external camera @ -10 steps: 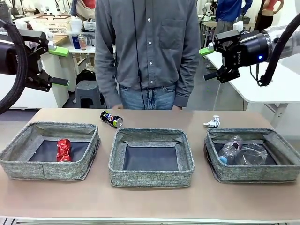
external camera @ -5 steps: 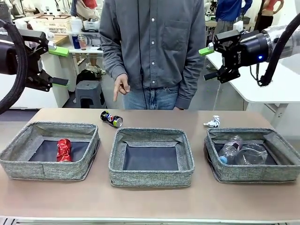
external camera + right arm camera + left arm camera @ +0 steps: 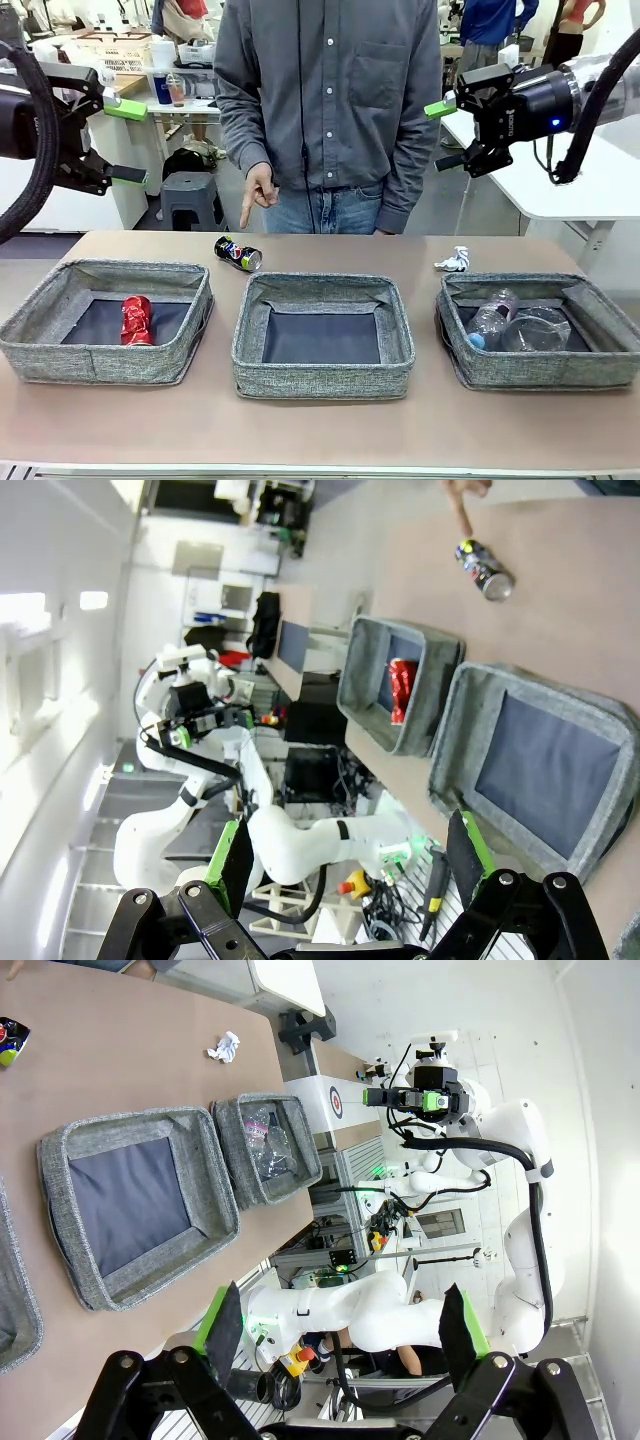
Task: Sort the waste into the appropriate baskets.
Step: Pick up the waste item pointed out by the person.
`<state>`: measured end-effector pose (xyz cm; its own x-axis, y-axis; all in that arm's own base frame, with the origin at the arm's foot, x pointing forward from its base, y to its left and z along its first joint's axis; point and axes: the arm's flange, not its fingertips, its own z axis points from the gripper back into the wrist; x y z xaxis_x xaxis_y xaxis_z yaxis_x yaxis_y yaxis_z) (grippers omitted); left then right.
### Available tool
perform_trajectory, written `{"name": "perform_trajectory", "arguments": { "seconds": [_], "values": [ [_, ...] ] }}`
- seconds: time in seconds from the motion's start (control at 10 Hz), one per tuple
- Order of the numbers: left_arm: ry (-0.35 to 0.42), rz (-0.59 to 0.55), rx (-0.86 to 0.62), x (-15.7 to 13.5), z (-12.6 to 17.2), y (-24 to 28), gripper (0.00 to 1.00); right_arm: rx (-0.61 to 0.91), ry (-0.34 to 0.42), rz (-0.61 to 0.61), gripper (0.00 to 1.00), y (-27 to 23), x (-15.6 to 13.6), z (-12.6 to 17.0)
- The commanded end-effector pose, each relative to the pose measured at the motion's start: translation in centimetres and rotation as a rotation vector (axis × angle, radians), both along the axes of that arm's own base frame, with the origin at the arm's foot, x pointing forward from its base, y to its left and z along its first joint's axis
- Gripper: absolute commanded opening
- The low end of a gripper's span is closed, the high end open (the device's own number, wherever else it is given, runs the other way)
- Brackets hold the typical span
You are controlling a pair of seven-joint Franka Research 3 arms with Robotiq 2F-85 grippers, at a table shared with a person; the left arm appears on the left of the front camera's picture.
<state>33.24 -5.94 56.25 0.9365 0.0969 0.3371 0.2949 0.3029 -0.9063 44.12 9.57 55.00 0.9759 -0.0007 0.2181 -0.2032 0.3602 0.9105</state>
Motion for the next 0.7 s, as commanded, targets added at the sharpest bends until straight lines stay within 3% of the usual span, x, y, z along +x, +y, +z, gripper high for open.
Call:
{"name": "perform_trajectory", "arguments": {
  "seconds": [0.0, 0.1, 0.2, 0.3, 0.4, 0.5, 0.6],
  "values": [
    [0.007, -0.002, -0.009, -0.1, 0.3, -0.1, 1.0, -0.013, 0.011, -0.01, 1.0, 0.0, 0.1, 0.7],
    [0.0, 0.0, 0.0, 0.0, 0.0, 0.0, 1.0, -0.013, 0.011, -0.01, 1.0, 0.0, 0.1, 0.7],
    [-0.212, -0.157, 0.12, 0.0, 0.4, -1.3, 1.0, -0.013, 0.011, -0.01, 1.0, 0.0, 0.1, 0.7],
    [-0.366, -0.375, 0.312, 0.7, 0.0, -2.4, 1.0, -0.013, 0.011, -0.01, 1.0, 0.0, 0.1, 0.7],
    [-0.464, -0.48, 0.485, 1.7, -0.4, -3.3, 1.0, -0.013, 0.011, -0.01, 1.0, 0.0, 0.1, 0.7],
    [-0.517, -0.597, 0.635, 2.7, -0.9, -4.5, 1.0, -0.013, 0.011, -0.01, 1.0, 0.0, 0.1, 0.7],
    [-0.513, -0.642, 0.717, 3.8, -1.3, -5.8, 1.0, -0.013, 0.011, -0.01, 1.0, 0.0, 0.1, 0.7]
  ]
}}
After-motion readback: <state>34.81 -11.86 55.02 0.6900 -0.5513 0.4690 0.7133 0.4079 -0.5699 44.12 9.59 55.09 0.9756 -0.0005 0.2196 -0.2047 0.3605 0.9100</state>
